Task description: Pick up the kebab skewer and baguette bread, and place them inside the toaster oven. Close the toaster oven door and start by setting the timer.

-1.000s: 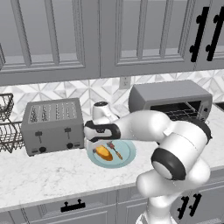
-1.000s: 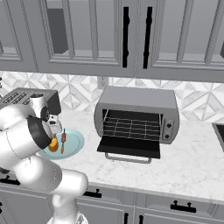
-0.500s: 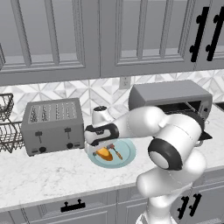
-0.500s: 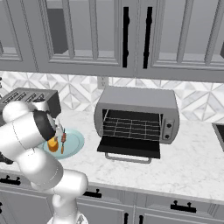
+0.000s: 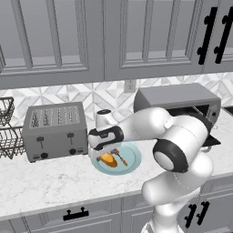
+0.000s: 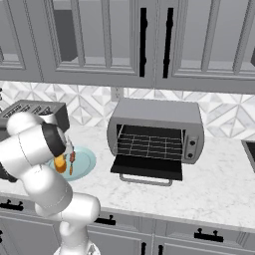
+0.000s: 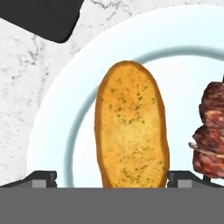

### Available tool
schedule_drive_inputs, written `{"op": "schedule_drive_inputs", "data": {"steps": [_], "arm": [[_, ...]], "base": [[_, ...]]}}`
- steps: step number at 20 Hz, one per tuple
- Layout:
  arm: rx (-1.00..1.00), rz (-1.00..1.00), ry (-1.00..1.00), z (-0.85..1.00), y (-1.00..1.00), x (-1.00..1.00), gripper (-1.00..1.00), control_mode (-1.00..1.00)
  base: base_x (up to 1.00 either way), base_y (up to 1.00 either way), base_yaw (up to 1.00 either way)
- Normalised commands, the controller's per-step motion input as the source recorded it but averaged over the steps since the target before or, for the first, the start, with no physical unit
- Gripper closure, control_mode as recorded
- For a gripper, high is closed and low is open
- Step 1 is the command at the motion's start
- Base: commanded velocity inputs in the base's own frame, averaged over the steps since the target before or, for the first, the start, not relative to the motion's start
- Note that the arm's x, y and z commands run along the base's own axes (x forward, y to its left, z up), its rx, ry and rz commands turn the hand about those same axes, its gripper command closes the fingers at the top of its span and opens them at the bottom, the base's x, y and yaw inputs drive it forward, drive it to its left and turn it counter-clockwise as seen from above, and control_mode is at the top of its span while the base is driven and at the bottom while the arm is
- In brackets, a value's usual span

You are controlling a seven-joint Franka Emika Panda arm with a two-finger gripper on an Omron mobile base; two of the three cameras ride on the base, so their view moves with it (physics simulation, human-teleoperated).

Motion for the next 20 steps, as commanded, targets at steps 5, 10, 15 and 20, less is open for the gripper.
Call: {"op": "schedule_drive_inputs", "data": {"steps": [5, 10, 15, 20], "arm": [[0.00, 0.01, 0.00, -0.01, -0.08, 0.07, -1.00, -1.00], [0.00, 0.00, 0.00, -0.08, -0.06, 0.01, -1.00, -1.00], [0.00, 0.00, 0.00, -0.24, 0.00, 0.00, -1.00, -1.00], [0.00, 0.00, 0.00, -0.21, 0.00, 0.00, -1.00, -1.00]], "base": [[0.00, 0.00, 0.00], [0.00, 0.00, 0.00], [0.00, 0.00, 0.00], [0.00, 0.00, 0.00]]}}
